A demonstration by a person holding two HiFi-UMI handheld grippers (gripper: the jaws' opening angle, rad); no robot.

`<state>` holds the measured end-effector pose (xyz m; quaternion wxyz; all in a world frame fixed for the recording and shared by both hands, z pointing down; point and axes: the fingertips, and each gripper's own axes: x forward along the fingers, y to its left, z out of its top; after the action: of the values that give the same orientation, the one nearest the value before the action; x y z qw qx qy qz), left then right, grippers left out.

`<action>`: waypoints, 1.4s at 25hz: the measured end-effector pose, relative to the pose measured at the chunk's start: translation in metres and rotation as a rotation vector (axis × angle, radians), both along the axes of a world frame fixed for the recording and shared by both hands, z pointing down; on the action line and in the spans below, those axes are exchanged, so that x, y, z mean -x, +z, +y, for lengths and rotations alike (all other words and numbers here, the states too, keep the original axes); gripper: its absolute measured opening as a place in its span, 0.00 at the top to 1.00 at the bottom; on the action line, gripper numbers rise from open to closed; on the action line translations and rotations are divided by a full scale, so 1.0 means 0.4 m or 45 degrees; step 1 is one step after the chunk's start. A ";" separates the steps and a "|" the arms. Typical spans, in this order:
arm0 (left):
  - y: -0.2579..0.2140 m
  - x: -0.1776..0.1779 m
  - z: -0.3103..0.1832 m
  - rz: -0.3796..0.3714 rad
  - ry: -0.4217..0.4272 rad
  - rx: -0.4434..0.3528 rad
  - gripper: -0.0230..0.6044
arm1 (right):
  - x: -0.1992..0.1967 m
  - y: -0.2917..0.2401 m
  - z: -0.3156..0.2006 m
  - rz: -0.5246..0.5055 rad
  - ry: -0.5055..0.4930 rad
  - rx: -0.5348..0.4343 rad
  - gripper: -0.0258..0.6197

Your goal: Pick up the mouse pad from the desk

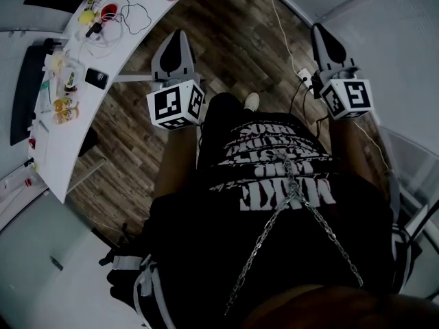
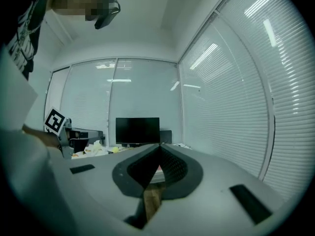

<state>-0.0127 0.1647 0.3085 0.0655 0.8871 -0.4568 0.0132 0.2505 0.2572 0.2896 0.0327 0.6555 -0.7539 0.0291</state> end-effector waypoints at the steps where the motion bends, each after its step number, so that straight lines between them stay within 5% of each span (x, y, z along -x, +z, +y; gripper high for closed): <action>1: 0.001 -0.004 0.004 -0.008 -0.003 0.005 0.95 | -0.006 -0.002 -0.003 -0.004 -0.005 -0.005 0.96; 21: 0.006 0.021 -0.189 -0.033 -0.066 0.022 0.95 | -0.009 0.017 -0.256 -0.046 -0.056 0.032 0.96; 35: 0.022 0.058 -0.449 -0.005 -0.104 0.040 0.95 | 0.031 0.039 -0.506 -0.038 -0.075 0.078 0.96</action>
<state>-0.0359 -0.0149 0.3173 0.0791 0.8665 -0.4925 0.0193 0.2381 0.0547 0.3051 0.0424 0.6311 -0.7721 0.0611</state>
